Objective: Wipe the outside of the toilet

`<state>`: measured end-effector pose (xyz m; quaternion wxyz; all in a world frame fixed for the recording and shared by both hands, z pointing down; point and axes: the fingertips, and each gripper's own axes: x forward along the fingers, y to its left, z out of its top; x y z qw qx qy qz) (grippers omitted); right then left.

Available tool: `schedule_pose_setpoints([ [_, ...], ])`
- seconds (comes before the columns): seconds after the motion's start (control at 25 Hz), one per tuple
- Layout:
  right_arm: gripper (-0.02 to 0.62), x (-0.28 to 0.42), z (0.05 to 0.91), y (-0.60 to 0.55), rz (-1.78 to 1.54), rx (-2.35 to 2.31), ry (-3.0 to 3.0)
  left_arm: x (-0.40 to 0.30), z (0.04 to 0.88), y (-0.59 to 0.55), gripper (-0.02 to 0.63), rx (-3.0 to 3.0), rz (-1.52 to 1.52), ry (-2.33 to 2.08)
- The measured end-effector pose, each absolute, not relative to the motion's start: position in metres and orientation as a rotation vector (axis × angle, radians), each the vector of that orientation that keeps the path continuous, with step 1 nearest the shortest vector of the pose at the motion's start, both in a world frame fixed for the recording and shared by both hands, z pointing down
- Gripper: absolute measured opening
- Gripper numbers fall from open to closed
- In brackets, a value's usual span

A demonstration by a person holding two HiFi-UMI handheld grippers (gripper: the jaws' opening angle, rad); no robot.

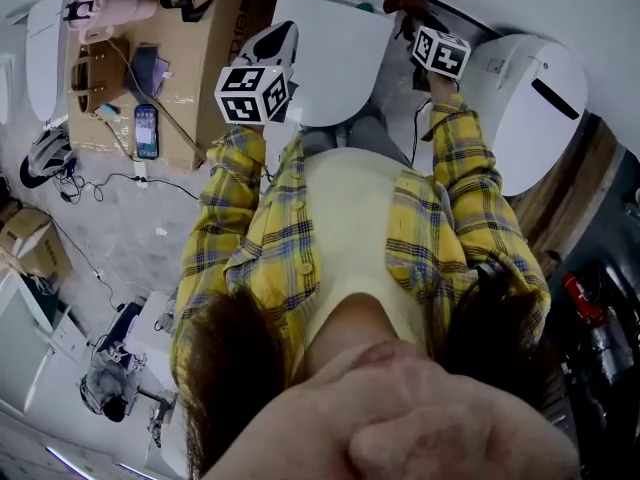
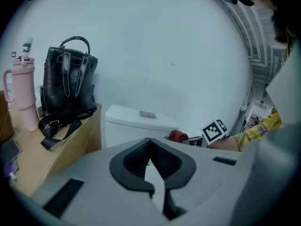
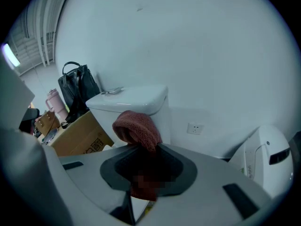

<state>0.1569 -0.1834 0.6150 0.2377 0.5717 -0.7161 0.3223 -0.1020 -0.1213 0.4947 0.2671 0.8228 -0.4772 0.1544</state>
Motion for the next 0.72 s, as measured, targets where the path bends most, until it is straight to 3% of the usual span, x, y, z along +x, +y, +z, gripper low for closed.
schedule_pose_setpoints([
  [0.72, 0.091, -0.001, 0.62, -0.154, 0.731, 0.971, -2.281, -0.15, 0.508, -0.109, 0.008, 2.065, 0.389, -1.454],
])
